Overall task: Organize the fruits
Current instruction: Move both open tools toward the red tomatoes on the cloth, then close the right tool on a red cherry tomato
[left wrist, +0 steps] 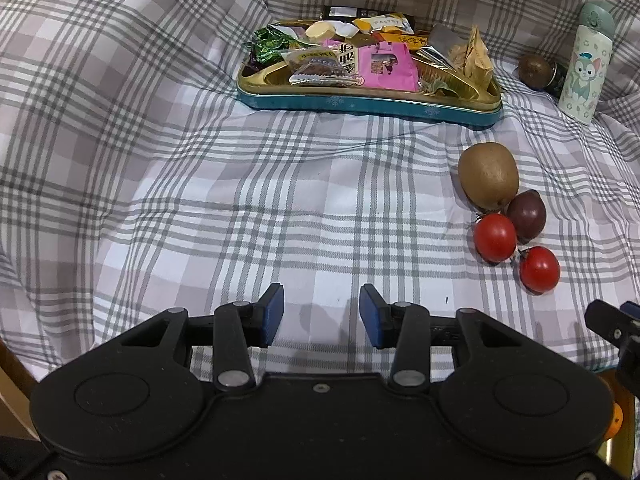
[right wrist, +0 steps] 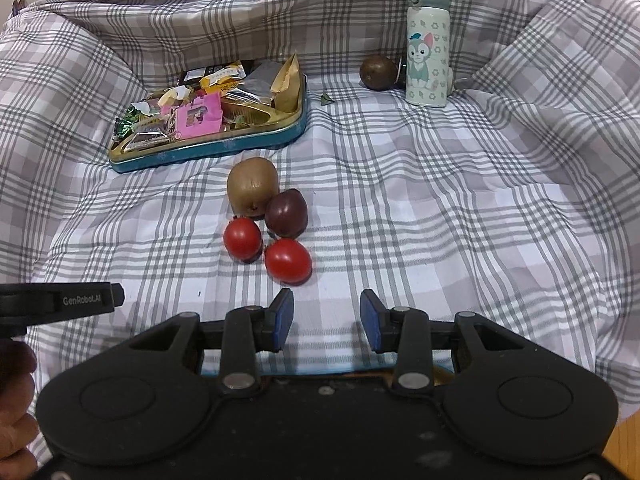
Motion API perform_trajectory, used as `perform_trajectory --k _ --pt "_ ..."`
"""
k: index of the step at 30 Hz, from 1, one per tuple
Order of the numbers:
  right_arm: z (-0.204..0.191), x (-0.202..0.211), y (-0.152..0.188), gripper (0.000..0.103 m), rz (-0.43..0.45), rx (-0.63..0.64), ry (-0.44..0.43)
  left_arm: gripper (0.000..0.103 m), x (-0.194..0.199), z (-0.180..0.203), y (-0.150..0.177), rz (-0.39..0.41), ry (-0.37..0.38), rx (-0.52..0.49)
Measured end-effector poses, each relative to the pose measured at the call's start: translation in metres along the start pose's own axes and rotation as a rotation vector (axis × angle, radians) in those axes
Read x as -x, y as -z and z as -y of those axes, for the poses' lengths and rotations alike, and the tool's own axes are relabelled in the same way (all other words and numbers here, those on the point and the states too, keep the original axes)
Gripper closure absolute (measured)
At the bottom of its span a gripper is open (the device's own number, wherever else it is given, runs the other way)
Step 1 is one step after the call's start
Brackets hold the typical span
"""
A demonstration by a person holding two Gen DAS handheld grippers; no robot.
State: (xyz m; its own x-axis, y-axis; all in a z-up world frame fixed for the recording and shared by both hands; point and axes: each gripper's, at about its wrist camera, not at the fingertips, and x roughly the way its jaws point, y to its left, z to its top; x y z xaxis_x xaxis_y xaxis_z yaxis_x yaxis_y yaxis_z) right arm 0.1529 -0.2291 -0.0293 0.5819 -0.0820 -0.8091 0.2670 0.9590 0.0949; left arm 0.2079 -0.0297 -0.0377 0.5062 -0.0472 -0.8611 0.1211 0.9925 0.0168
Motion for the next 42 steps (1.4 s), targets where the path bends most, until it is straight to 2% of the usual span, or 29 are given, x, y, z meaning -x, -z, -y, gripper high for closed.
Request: perform_trajectory --k 15,31,42 --pt "-0.018 -0.036 -0.015 0.063 -0.013 0.056 -0.025 0.052 -0.025 -0.008 -0.002 -0.058 0.026 0.041" --pt "-0.030 -0.069 -0.020 0.064 -0.038 0.107 -0.023 0.051 -0.025 -0.007 0.000 -0.040 0.016 0.012" --pt "-0.024 -0.070 -0.018 0.067 -0.019 0.104 -0.038 0.052 -0.019 -0.002 0.000 -0.024 0.025 -0.019"
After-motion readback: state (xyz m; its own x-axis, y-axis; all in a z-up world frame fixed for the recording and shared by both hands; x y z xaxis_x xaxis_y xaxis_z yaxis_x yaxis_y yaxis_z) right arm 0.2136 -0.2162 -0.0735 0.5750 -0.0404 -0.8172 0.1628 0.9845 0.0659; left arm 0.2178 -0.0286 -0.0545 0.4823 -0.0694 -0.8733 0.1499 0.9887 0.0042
